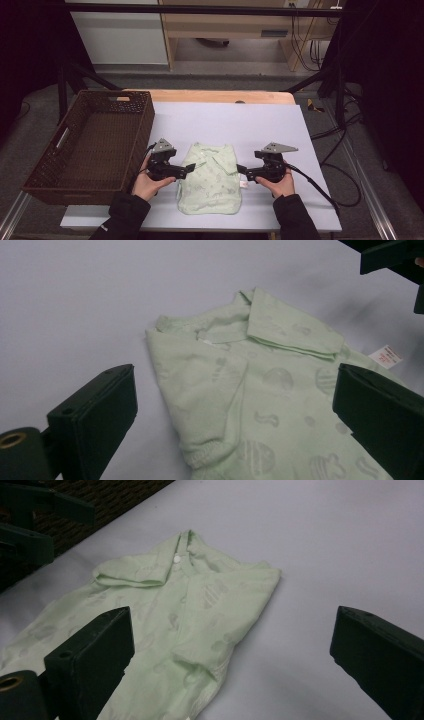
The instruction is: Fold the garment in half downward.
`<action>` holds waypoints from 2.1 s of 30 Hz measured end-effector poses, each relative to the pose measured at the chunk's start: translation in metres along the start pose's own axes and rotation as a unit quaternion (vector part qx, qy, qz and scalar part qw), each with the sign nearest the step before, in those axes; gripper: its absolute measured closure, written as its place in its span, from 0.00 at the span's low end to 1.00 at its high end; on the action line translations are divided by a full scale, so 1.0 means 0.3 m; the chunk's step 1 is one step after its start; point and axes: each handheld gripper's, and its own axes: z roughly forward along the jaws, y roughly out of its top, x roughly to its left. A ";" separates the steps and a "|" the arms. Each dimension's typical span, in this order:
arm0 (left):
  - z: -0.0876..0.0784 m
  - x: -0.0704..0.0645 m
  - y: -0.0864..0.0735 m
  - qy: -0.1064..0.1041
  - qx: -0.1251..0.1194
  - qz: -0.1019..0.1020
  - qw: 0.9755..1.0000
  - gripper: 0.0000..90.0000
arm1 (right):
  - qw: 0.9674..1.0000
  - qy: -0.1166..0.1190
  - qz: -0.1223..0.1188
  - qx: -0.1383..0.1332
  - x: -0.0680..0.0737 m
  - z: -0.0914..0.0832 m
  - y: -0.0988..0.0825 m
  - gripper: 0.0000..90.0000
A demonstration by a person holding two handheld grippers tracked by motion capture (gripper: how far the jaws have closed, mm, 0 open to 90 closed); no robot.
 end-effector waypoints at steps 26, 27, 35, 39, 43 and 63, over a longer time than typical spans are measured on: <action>0.129 0.069 0.006 0.048 0.003 -0.029 0.998 0.24 | 0.999 -0.022 -0.002 0.031 -0.044 0.164 0.031 0.25; 0.135 0.071 0.005 0.048 0.001 -0.032 0.998 0.26 | 0.999 -0.024 0.000 0.031 -0.047 0.171 0.032 0.27; 0.173 0.101 -0.009 0.064 0.010 -0.043 0.997 0.41 | 0.999 -0.033 -0.005 0.040 -0.062 0.216 0.031 0.41; 0.186 0.098 -0.012 0.059 0.009 -0.041 0.997 0.50 | 0.998 -0.035 -0.008 0.042 -0.066 0.230 0.032 0.47; 0.196 0.095 -0.013 0.061 0.014 -0.046 0.997 0.57 | 0.998 -0.038 -0.019 0.048 -0.065 0.249 0.026 0.55; 0.222 0.078 0.008 0.070 0.036 -0.050 0.996 0.94 | 0.997 -0.037 -0.021 0.061 -0.059 0.273 0.030 0.95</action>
